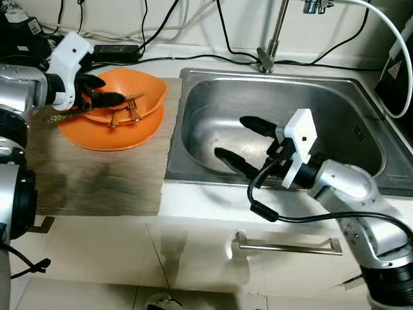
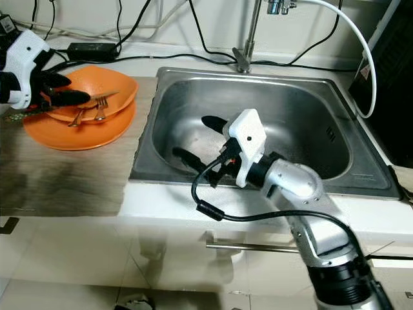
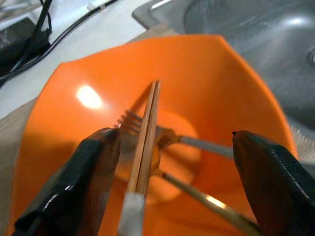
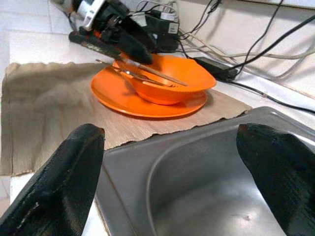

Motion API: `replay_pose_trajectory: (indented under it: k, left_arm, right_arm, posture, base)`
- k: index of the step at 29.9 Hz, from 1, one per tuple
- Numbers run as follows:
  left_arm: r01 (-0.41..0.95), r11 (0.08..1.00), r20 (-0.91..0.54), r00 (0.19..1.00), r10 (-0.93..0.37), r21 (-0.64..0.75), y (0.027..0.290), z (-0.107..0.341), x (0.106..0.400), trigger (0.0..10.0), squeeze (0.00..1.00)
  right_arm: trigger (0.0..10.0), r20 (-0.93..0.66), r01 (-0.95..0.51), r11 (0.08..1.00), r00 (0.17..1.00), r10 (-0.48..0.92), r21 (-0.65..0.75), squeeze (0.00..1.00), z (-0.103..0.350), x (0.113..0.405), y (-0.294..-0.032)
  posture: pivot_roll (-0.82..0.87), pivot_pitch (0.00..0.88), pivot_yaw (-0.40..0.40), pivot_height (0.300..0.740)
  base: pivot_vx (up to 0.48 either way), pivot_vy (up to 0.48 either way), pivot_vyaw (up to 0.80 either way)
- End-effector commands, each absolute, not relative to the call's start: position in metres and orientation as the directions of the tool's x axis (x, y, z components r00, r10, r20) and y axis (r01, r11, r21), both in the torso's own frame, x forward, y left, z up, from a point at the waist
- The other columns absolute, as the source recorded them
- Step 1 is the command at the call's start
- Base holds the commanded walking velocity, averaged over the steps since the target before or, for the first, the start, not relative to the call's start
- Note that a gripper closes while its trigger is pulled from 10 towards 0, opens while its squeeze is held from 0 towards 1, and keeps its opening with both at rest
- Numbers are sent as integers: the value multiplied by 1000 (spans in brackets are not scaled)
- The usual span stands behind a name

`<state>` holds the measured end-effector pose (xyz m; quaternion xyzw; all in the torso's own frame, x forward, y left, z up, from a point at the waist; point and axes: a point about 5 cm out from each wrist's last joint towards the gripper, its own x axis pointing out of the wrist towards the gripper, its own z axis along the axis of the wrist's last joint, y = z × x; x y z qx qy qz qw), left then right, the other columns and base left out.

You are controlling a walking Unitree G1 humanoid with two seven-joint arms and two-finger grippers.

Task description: Kitchen organization

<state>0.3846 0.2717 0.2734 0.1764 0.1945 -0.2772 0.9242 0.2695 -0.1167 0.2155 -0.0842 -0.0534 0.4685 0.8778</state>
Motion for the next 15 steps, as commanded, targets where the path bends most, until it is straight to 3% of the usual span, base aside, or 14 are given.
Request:
replay_pose_trajectory:
  k: [1, 3, 5, 6, 15]
  left_arm:
    - [560, 796, -449, 786, -424, 229, 270, 281, 387, 10000, 1000]
    - [544, 806, -454, 794, -404, 234, 269, 280, 388, 10000, 1000]
    - [533, 812, -464, 797, -387, 238, 269, 279, 389, 10000, 427]
    - [524, 814, -480, 798, -365, 251, 268, 277, 390, 10000, 0]
    - [498, 828, -498, 803, -327, 258, 267, 276, 391, 10000, 0]
  right_arm:
    - [10000, 10, -829, 516, 527, 850, -215, 0, 223, 268, -116]
    - [10000, -1, -835, 505, 518, 856, -220, 0, 224, 267, -117]
    - [10000, -13, -843, 488, 503, 864, -226, 0, 225, 267, -116]
    - [10000, -22, -849, 476, 493, 870, -230, 0, 225, 266, -115]
    - [10000, -39, -857, 461, 482, 876, -231, 0, 225, 263, -114]
  posture:
    - [66, 4, 6, 740]
    - [67, 2, 3, 740]
    - [65, 3, 3, 740]
    - [64, 2, 4, 740]
    - [62, 2, 9, 740]
  base:
    - [0, 0, 0]
    - [0, 0, 0]
    - [0, 0, 0]
    - [0, 0, 0]
    - [0, 0, 0]
